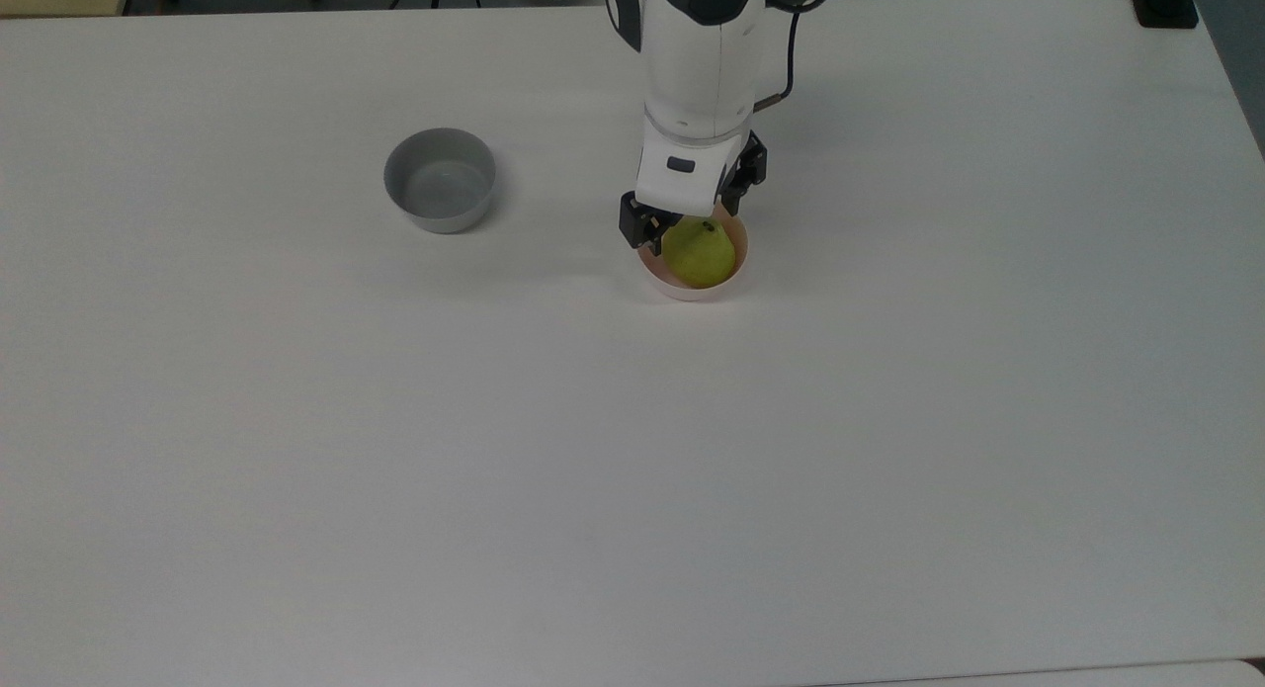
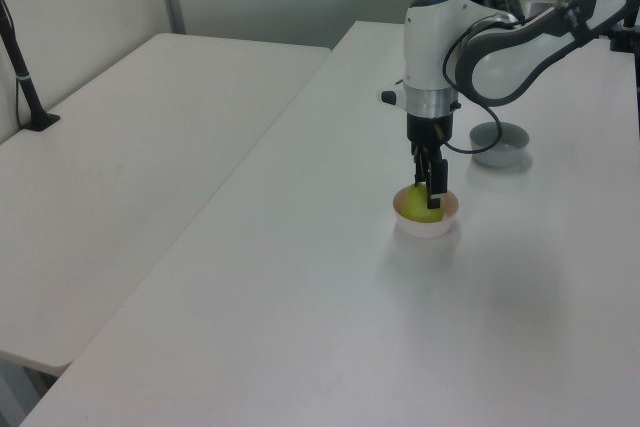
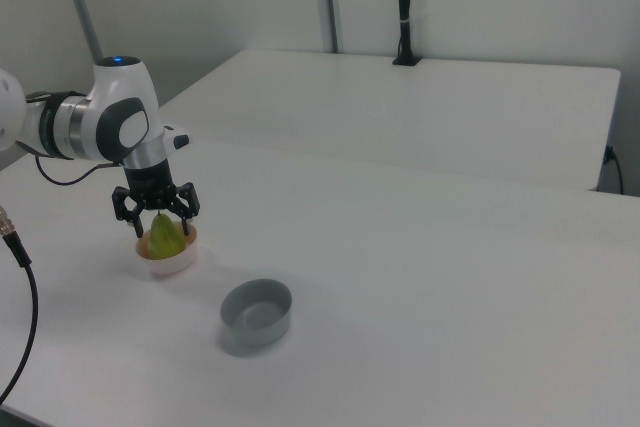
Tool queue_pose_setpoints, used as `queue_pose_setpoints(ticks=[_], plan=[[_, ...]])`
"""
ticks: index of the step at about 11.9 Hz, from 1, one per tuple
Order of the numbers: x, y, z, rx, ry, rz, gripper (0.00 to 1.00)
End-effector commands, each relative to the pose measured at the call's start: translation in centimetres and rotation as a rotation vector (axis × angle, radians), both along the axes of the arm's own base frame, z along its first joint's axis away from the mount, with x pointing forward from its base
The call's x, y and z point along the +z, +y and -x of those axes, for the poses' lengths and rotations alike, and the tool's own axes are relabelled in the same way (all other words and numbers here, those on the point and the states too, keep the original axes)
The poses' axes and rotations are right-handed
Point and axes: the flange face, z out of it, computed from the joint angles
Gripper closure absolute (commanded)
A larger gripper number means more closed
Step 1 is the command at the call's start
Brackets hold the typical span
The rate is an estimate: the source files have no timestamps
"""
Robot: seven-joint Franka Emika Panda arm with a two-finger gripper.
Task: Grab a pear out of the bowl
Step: 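Close the gripper around the green pear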
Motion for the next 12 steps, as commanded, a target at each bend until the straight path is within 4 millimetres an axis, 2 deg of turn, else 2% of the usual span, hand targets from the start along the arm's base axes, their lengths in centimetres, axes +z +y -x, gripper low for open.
queue_pose_setpoints(ticks=[1,2,3,4,5,7,12], plan=[[-0.8,0.6,0.0,-0.006,-0.016,0.008,0.25],[-0.7,0.7,0.1,-0.003,-0.018,0.007,0.48],[-0.7,0.6,0.0,-0.003,-0.018,0.007,0.75],[-0.7,0.6,0.0,0.0,-0.018,0.007,0.95],[-0.6,0.6,0.0,0.002,-0.019,0.006,1.0],[-0.3,0.5,0.0,0.005,-0.02,0.006,1.0],[3.0,-0.4,0.2,-0.007,-0.036,0.003,1.0]])
